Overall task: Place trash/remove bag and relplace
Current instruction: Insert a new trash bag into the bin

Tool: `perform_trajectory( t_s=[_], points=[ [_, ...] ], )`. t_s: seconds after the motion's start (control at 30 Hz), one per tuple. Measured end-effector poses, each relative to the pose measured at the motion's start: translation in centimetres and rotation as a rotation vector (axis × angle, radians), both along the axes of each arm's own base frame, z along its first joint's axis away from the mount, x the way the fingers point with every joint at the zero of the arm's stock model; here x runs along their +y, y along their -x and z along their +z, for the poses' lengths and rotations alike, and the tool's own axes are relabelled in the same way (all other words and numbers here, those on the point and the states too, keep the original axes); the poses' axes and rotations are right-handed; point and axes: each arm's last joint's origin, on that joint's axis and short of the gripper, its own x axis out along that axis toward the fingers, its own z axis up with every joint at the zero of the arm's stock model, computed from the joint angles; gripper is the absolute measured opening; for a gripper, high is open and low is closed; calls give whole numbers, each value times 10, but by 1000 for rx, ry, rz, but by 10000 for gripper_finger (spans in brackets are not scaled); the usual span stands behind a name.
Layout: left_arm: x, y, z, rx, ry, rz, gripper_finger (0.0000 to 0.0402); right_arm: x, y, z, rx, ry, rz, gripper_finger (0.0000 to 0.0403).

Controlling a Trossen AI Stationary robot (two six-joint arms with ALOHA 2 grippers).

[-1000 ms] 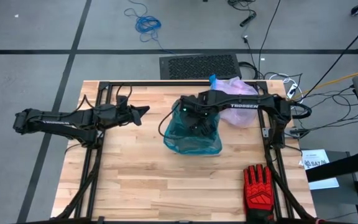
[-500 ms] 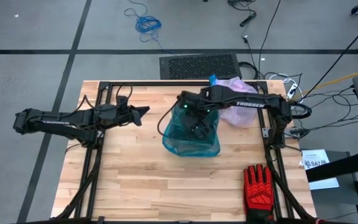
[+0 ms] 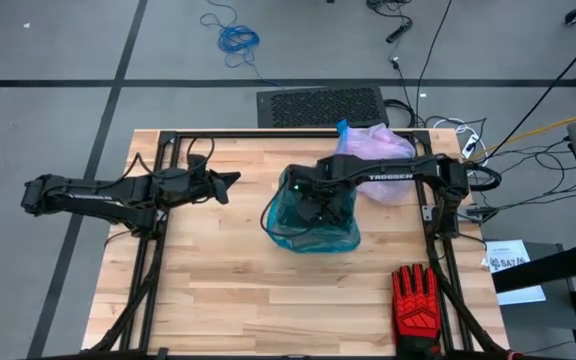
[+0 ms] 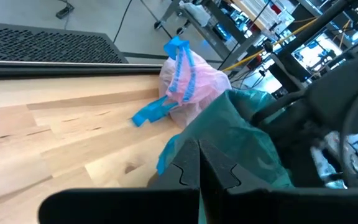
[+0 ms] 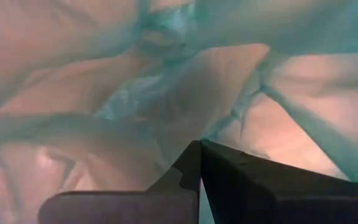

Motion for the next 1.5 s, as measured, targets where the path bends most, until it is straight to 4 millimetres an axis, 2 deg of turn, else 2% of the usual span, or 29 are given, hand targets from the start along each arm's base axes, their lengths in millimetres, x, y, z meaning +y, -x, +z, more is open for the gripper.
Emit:
perform_trajectory(
  t_s=[0.17,0.27,0.4,0.6,0.7,0.8,1.1,1.2,1.33,1.5],
  points=[
    [0,0,0,2,-1,0,0,0,-1,-16,-17,-14,2,0],
    [0,0,-2,19,2,-2,0,0,-1,-15,-15,-17,-7,0],
    [0,0,-2,22,6,-14,0,5,-2,0,-19,-21,-16,0],
    [0,0,-2,21,7,-16,0,8,-5,36,-77,-18,-10,0],
    [0,0,-2,21,7,-16,0,8,-5,42,-93,-24,-14,0],
    [0,0,-2,20,9,-16,0,5,-3,34,-65,-51,-33,0],
    [0,0,-2,17,12,-15,0,-2,1,-19,-5,-90,-68,0],
    [0,0,-2,15,13,-14,0,-4,2,-27,-3,-97,-84,0],
    [0,0,-2,15,13,-14,0,-4,2,-23,2,-98,-89,0],
    [0,0,-2,15,13,-14,0,-2,-2,5,-21,-106,-115,0]
  ],
)
